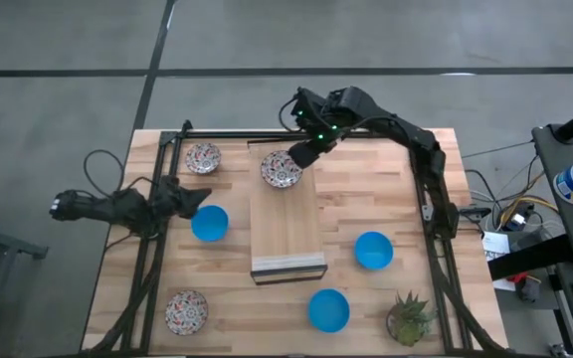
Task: Pick & Place Mini bowls
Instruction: Stack the top white patterned bowl on top of the white patterned bowl on the shelf
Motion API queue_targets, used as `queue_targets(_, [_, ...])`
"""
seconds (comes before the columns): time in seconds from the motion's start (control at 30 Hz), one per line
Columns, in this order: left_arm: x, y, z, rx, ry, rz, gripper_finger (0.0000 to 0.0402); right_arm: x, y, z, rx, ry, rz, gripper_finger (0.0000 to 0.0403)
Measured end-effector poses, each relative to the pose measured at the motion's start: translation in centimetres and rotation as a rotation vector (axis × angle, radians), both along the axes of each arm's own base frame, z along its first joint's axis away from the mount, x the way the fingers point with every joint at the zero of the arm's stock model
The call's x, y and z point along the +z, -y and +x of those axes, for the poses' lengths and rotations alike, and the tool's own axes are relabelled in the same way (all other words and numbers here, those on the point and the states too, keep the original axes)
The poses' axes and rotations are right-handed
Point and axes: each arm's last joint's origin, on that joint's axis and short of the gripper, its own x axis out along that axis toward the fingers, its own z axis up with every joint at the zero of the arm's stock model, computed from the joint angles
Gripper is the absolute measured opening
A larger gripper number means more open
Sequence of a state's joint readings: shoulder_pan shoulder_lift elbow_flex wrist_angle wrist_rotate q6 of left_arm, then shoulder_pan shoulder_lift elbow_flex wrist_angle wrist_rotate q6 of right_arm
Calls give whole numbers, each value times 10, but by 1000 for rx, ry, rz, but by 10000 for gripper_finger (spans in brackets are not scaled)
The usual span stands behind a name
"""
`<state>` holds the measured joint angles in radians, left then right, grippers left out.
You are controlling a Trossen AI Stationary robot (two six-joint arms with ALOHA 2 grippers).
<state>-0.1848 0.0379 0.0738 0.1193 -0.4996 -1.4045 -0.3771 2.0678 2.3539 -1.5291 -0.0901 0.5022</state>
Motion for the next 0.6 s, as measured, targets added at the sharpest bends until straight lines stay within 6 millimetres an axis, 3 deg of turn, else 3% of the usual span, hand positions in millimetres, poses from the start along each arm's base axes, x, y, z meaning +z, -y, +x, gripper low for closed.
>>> queue_targets(0.13, [7,-1,-1,18,-95,13,17,23,-5,-18,34,34,-74,145])
queue_targets(0.37, [21,-8,-1,187,-319,49,101,66,-11,-48,72,171,-245,146])
queue_targets(0.6, [46,-19,-2,321,-678,91,126,85,-14,-63,76,219,-351,140])
